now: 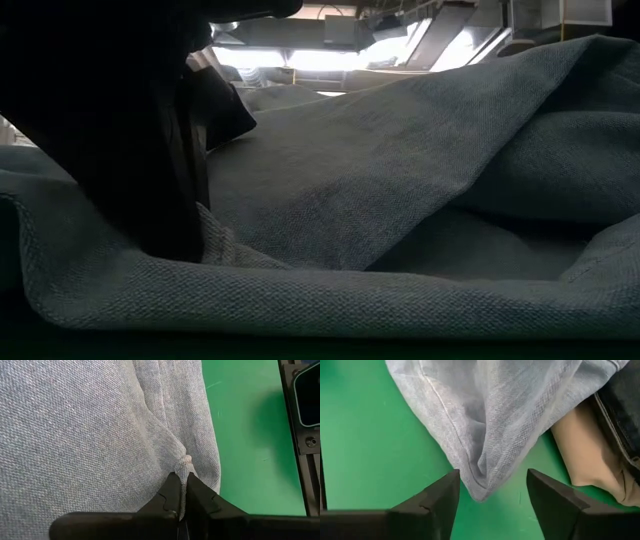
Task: Fold Laundry from Bin
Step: Fold the light blue jeans
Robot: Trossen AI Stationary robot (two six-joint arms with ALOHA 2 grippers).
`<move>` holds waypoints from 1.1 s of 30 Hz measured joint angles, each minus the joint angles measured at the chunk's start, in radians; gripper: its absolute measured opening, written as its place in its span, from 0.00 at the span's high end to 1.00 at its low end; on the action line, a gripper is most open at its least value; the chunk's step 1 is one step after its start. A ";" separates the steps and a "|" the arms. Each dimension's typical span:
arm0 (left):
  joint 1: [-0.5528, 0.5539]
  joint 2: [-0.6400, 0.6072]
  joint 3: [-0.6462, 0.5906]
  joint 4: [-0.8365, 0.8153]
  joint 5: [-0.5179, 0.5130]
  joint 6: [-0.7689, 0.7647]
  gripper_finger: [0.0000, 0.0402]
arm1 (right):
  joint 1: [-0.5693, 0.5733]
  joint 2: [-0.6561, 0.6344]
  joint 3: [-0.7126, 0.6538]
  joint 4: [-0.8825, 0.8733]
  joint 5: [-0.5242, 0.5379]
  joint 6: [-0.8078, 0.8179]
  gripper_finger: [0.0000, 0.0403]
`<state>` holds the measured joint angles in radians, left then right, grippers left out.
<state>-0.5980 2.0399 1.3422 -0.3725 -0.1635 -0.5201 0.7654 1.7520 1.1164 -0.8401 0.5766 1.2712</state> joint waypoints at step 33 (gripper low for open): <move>-0.080 -0.256 0.002 -0.218 0.096 -0.059 1.00 | 0.004 0.001 0.002 -0.094 -0.348 -0.020 0.99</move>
<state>-0.6784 1.7835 1.3441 -0.5901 -0.0675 -0.5795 0.7699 1.7527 1.1183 -0.9340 0.2289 1.2513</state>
